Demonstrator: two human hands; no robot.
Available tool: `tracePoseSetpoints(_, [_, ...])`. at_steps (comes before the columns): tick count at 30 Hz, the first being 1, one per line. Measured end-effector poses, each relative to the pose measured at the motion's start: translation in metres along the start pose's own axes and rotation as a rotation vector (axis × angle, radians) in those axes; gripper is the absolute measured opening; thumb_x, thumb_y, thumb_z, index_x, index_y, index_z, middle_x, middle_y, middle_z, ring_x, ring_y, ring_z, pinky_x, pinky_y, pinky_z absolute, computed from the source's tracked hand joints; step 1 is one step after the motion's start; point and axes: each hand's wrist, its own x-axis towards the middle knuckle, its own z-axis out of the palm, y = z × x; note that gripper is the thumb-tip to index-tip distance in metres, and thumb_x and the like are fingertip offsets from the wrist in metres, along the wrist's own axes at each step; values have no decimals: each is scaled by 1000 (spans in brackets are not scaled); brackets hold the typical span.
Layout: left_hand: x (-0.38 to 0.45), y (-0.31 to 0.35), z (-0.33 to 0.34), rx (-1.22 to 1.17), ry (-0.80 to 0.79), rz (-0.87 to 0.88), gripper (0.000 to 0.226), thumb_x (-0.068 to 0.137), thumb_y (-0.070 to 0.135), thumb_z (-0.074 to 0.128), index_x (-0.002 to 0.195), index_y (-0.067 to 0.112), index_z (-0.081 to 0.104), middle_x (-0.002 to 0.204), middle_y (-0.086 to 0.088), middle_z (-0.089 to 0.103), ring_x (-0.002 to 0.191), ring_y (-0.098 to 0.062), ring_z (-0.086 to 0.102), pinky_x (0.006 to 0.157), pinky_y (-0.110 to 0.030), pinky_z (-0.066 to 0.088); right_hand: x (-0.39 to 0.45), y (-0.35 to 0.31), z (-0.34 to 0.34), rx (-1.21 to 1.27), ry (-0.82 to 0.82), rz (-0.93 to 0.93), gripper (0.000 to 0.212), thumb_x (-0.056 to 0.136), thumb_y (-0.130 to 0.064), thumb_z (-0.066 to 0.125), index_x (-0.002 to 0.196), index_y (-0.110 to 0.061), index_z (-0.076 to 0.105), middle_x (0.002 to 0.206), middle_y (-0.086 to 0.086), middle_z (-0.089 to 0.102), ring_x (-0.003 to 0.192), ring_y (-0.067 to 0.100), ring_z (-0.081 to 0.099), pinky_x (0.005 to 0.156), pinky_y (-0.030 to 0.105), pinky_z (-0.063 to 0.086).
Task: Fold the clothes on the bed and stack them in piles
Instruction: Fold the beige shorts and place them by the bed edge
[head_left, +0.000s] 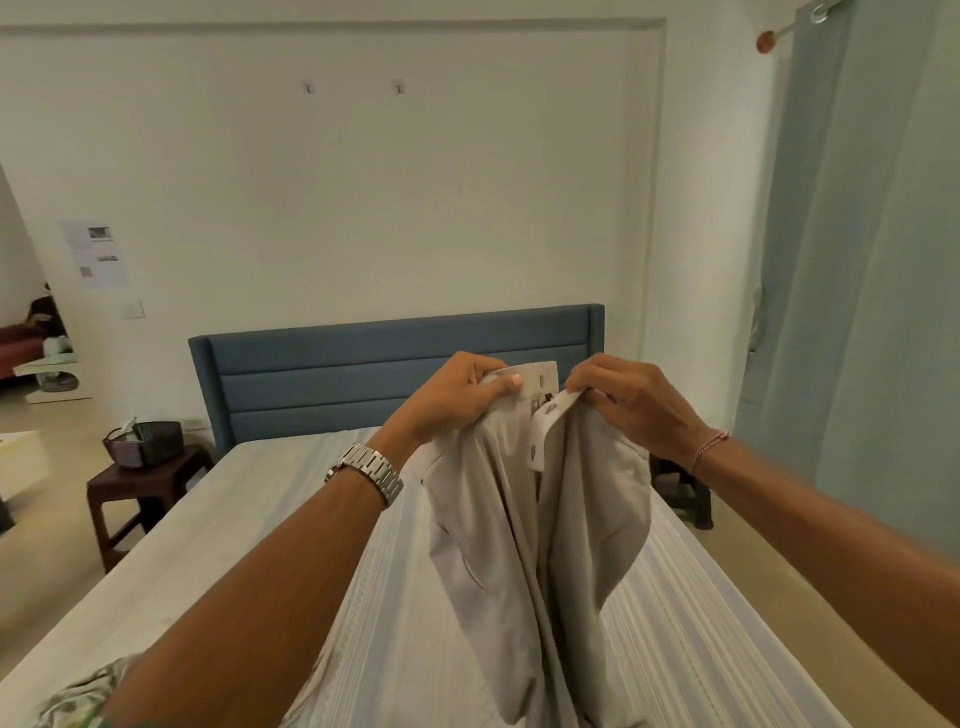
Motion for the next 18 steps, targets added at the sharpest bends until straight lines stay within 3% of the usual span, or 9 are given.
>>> tracePoseSetpoints(2, [-1, -2, 2, -10, -9, -9, 22, 101, 33, 60, 89, 21, 73, 85, -1, 72, 73, -6, 65, 67, -19, 51, -4, -10, 5, 52, -9, -11, 32, 102, -28, 51, 101, -4, 73, 98, 12, 73, 83, 25, 72, 79, 25, 59])
tracePoseSetpoints(5, [-4, -4, 2, -10, -66, -31, 18, 101, 27, 60, 97, 17, 74, 91, -2, 71, 81, -10, 66, 73, -20, 54, -10, -19, 11, 121, 14, 11, 29, 100, -26, 55, 101, -5, 74, 98, 12, 73, 84, 25, 72, 79, 24, 59])
tracePoseSetpoints(7, [-7, -4, 7, -5, -89, -46, 18, 99, 30, 63, 96, 16, 74, 91, -3, 71, 81, -13, 67, 72, -21, 54, -14, -23, 13, 147, 40, -3, 38, 103, -33, 50, 101, -5, 75, 98, 12, 73, 85, 25, 72, 80, 24, 58])
tracePoseSetpoints(11, [-14, 3, 14, -63, -54, -47, 12, 94, 34, 70, 91, 23, 74, 86, 7, 72, 77, -11, 71, 66, -19, 54, -21, -31, 15, 166, 131, 13, 48, 106, -40, 44, 98, -3, 75, 98, 12, 73, 85, 24, 71, 83, 16, 54])
tracePoseSetpoints(15, [-19, 2, 17, -107, 8, -30, 10, 94, 33, 71, 90, 25, 75, 84, 9, 73, 77, -13, 71, 66, -20, 55, -29, -33, 23, 239, 155, 106, 30, 103, -29, 52, 107, -6, 71, 103, 12, 74, 91, 26, 72, 89, 7, 49])
tracePoseSetpoints(18, [-23, 2, 21, -117, 49, -20, 8, 94, 33, 70, 92, 27, 76, 88, 8, 74, 80, -14, 72, 67, -22, 57, -30, -34, 25, 357, 148, 149, 12, 101, -19, 57, 113, -20, 61, 107, 9, 71, 96, 23, 70, 92, 9, 50])
